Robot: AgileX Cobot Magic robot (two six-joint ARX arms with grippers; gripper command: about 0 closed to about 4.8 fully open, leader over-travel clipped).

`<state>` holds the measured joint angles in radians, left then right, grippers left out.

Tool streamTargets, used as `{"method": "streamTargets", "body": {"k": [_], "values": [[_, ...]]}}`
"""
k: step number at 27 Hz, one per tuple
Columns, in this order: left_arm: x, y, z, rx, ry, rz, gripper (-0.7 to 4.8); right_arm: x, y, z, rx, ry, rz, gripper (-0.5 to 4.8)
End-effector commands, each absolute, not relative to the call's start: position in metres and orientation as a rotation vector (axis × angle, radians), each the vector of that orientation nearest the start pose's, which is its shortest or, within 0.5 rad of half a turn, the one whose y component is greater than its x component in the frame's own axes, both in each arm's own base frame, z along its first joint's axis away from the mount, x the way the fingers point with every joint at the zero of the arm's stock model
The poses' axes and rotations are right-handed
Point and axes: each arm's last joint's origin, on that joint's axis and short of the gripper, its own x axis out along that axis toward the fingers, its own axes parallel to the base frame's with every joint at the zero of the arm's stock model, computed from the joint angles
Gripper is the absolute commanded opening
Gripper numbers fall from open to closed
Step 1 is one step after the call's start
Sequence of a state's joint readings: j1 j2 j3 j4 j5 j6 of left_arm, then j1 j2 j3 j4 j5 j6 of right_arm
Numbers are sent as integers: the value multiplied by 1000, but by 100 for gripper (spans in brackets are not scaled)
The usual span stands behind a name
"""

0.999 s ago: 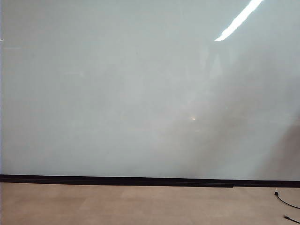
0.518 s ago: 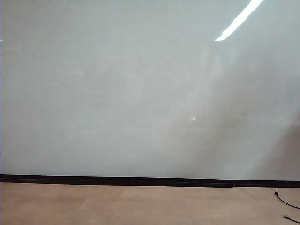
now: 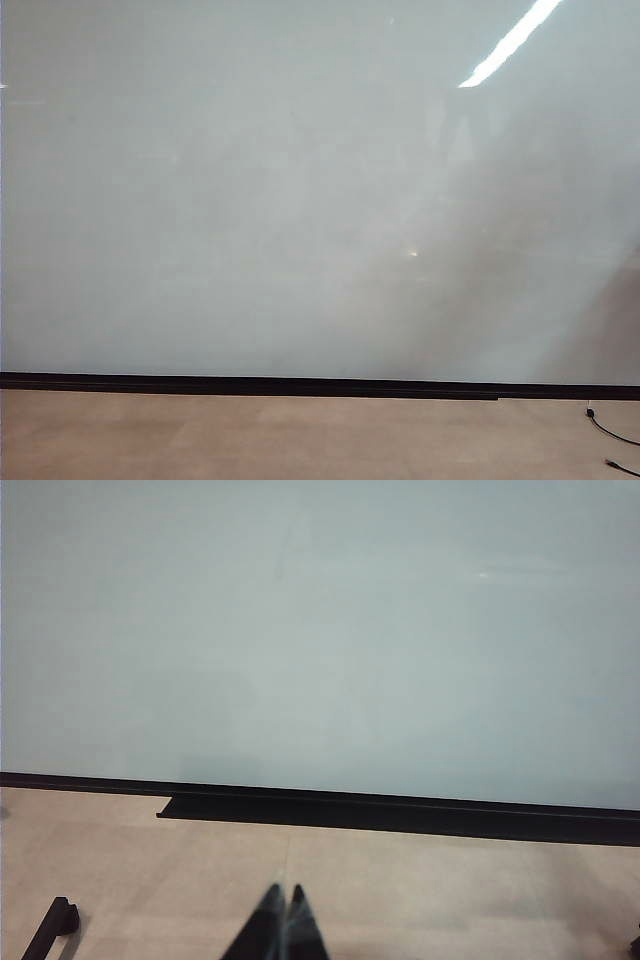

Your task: Pick up the pen on the shelf to the right of the whiteboard and draw a cross mark.

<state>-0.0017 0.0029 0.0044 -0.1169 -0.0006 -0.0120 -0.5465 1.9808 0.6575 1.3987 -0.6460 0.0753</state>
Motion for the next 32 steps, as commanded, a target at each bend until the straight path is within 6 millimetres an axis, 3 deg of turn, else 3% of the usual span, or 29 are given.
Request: {"method": "streamTargets", "body": {"k": [1, 6, 10, 14, 20, 22, 27, 32], "values": [[97, 0, 155, -8, 108, -5, -5, 294, -158, 133, 23, -74, 125, -7], [97, 0, 155, -8, 109, -5, -5, 294, -158, 136, 8, -83, 131, -7], [97, 0, 155, -8, 108, -5, -4, 289, -157, 155, -58, -134, 115, -7], [97, 0, 155, -8, 109, -5, -4, 282, -159, 163, -53, -157, -42, -7], [97, 0, 155, -8, 108, -5, -4, 269, -156, 154, -8, -127, -242, -7], [97, 0, 155, -8, 108, -5, -5, 260, -146, 158, 1, -134, -261, -7], [97, 0, 155, -8, 108, -5, -4, 217, -98, 184, 7, -224, -484, -7], [97, 0, 155, -8, 109, -5, -5, 179, -53, 198, 34, -208, -416, -7]]}}
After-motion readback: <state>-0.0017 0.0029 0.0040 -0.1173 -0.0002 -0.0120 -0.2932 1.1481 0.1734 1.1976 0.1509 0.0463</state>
